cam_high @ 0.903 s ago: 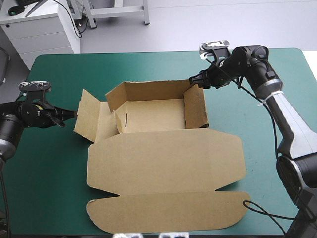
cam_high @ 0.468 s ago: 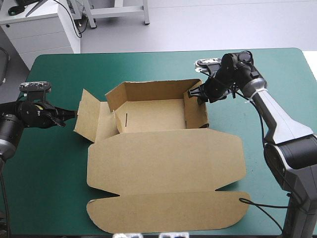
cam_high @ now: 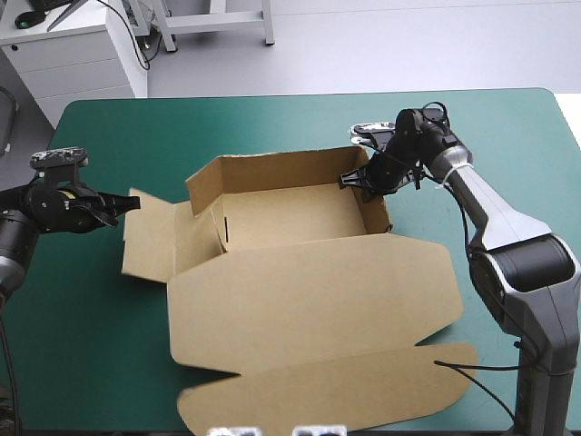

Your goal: Fold the box

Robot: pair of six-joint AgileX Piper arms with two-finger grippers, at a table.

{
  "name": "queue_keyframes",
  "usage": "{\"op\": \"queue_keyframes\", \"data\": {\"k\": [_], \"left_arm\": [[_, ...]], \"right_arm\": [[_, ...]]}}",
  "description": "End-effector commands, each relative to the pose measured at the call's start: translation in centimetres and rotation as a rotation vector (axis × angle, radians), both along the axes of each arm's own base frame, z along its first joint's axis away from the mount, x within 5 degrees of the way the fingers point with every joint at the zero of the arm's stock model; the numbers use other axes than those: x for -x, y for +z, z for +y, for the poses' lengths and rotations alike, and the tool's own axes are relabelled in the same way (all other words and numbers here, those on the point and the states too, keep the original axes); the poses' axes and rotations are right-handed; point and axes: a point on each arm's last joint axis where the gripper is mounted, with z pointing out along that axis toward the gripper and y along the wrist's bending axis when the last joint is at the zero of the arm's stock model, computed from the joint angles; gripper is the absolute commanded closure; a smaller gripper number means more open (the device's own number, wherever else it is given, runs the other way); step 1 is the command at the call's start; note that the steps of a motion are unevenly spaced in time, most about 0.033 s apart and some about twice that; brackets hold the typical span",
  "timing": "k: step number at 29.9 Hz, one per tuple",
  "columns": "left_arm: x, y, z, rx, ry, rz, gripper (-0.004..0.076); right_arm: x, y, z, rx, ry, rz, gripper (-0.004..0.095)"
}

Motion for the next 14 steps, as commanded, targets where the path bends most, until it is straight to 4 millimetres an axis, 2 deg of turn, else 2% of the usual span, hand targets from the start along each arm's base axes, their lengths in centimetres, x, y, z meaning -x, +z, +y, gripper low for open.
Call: {"op": "queue_keyframes", "data": {"k": [1,5,8,14], "left_arm": [[0.1,2.3,1.6,0.074,0.1,-0.141,0.0715],[0.6,2.6,3.7,0.181,0.177,-0.172,0.0715],[0.9,3.0,4.8,0.288,0.188,-0.22,0.0715],[0.9,3.4,4.8,0.451,0.08,-0.264,0.0715]], "right_arm": [[1.0,4.2,-0.4,-0.037,0.012,-0.085,0.0918],[1.6,6.2,-1.2,-0.069,-0.007,-0.121,0.0926],[2.0,8.0,-2.6,-0.085,-0.032,-0.162,0.0926],[3.2,11.2,-5.4,-0.149,-0.077,-0.22,0.0926]]}}
